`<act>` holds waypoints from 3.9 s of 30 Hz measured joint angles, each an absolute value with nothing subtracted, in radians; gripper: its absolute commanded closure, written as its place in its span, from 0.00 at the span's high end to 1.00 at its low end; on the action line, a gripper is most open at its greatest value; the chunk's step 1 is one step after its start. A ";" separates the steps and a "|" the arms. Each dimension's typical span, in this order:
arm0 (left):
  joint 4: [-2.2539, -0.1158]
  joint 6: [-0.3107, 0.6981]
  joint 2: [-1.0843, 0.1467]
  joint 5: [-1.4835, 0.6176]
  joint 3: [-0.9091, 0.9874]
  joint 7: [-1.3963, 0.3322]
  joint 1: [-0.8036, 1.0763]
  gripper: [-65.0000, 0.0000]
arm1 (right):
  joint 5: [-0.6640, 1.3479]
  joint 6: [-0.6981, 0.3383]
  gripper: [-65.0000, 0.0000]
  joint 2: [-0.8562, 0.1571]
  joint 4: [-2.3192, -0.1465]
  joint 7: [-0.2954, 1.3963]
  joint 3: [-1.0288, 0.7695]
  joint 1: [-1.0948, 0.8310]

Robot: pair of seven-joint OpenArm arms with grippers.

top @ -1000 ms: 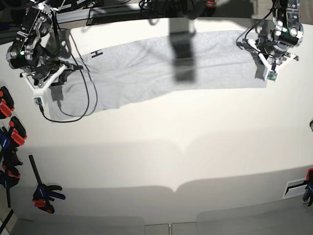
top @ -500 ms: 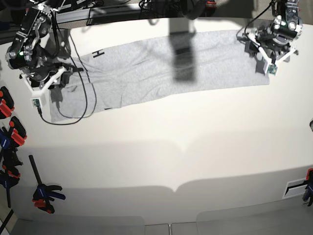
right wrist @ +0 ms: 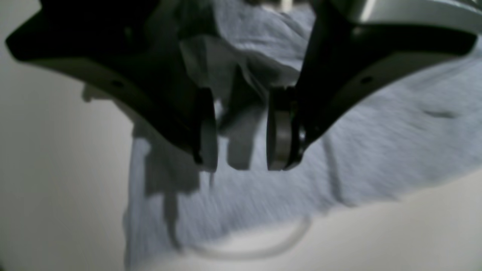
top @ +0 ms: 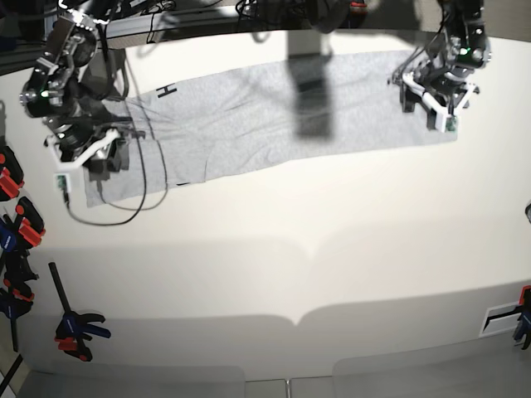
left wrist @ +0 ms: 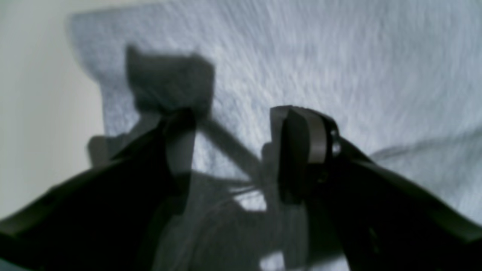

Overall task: Fold the T-shirt properly
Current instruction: 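Move both grippers to the two ends of the folded strip, then grasp the strip end nearest the left gripper with the left gripper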

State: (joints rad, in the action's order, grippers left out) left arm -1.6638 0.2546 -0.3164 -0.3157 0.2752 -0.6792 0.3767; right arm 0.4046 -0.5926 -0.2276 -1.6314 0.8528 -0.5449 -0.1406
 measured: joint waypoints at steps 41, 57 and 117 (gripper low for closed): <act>-1.752 0.179 -0.529 -0.023 0.274 -0.763 0.241 0.59 | 0.393 -0.580 0.32 -0.233 -1.819 0.960 -0.545 -0.067; -1.752 0.176 -0.529 -0.030 0.274 -0.891 0.243 0.69 | 0.493 -0.670 0.32 -0.232 -1.821 1.006 -0.545 -0.118; -1.115 0.685 -0.535 -1.121 0.548 -1.369 0.113 0.40 | 0.730 -0.690 0.32 -0.229 -2.036 1.023 -0.701 -0.421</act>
